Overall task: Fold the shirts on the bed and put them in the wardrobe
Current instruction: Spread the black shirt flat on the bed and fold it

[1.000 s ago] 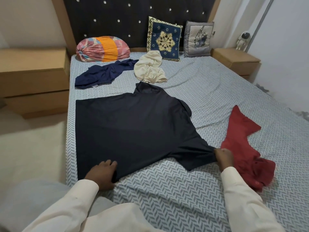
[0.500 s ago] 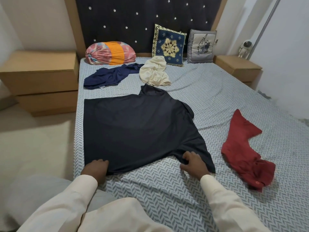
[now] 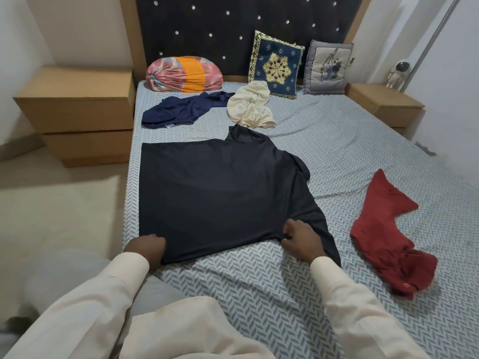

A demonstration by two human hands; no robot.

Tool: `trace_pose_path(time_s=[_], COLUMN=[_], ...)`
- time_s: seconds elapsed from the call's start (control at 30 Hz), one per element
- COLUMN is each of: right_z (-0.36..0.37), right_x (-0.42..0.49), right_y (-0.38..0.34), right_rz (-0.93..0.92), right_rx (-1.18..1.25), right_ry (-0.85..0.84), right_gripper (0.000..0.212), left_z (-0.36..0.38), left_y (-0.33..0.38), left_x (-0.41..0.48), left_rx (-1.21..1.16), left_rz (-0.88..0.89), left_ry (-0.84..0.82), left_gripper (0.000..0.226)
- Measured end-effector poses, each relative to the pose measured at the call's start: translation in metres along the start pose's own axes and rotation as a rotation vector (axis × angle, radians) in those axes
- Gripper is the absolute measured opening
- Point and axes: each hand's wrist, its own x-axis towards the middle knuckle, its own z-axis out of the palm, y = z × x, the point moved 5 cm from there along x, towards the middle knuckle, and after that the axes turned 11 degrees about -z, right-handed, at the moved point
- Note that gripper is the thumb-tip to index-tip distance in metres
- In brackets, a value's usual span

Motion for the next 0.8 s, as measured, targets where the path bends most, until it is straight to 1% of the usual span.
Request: trace_pose_path(time_s=[0.07,0.13,0.27,0.37,0.47,0.5,0.53,0.57,0.63,0.7,0.77,0.8], right_z=[0.011,0.022,0.027,0.027,0.019,0.013,0.006,0.0,-0.011,-0.017,-0.019,-0.017], right_x=[0.01,0.016,0.017,0.018,0.035,0.046,0.056,0.069,0.098,0.127,0.154,0.166], right_y=[-0.013,-0.015,-0.012,-0.007,-0.001,-0.002,-0.004,-0.008,-0.017,-0.024,-0.03,-0.033], right_rz=[-0.12,-0.153,-0.156,-0.156,-0.159,-0.165,-0.161,-0.148,-0.107,-0.059,-0.015,0.011], right_rx=[-0.013,-0.041,-0.052,0.005,0.137,0.176,0.206,0.234,0.248,0.226,0.228,0.225], right_ry=[-0.085,-0.145,-0.011,0.005,0.046,0.08,0.111,0.13,0.147,0.155,0.146,0.132], right_gripper=[0.032,0.034,0.014,0.01,0.006,0.007,0.008,0.009,0.01,0.008,0.009,0.009], left_z=[-0.002,-0.005,-0.011,-0.013,-0.01,-0.008,-0.007,-0.008,-0.014,-0.017,-0.016,-0.015], left_y=[-0.001,-0.001,0.004,0.005,-0.009,-0.019,-0.031,-0.043,-0.065,-0.077,-0.084,-0.087], left_x=[0.0,0.0,0.002,0.006,0.016,0.025,0.034,0.043,0.06,0.077,0.094,0.103], left_rx=[0.005,-0.006,-0.022,-0.061,-0.196,-0.286,-0.425,-0.623,-1.061,-1.384,-1.545,-1.574], left_rz=[0.001,0.001,0.002,0.0,-0.028,-0.047,-0.068,-0.09,-0.15,-0.22,-0.318,-0.366], left_ry=[-0.026,-0.048,-0.103,-0.16,-0.29,-0.337,-0.364,-0.363,-0.296,-0.202,-0.082,-0.017], left_gripper=[0.033,0.036,0.044,0.046,0.041,0.035,0.028,0.02,0.008,0.009,0.014,0.014])
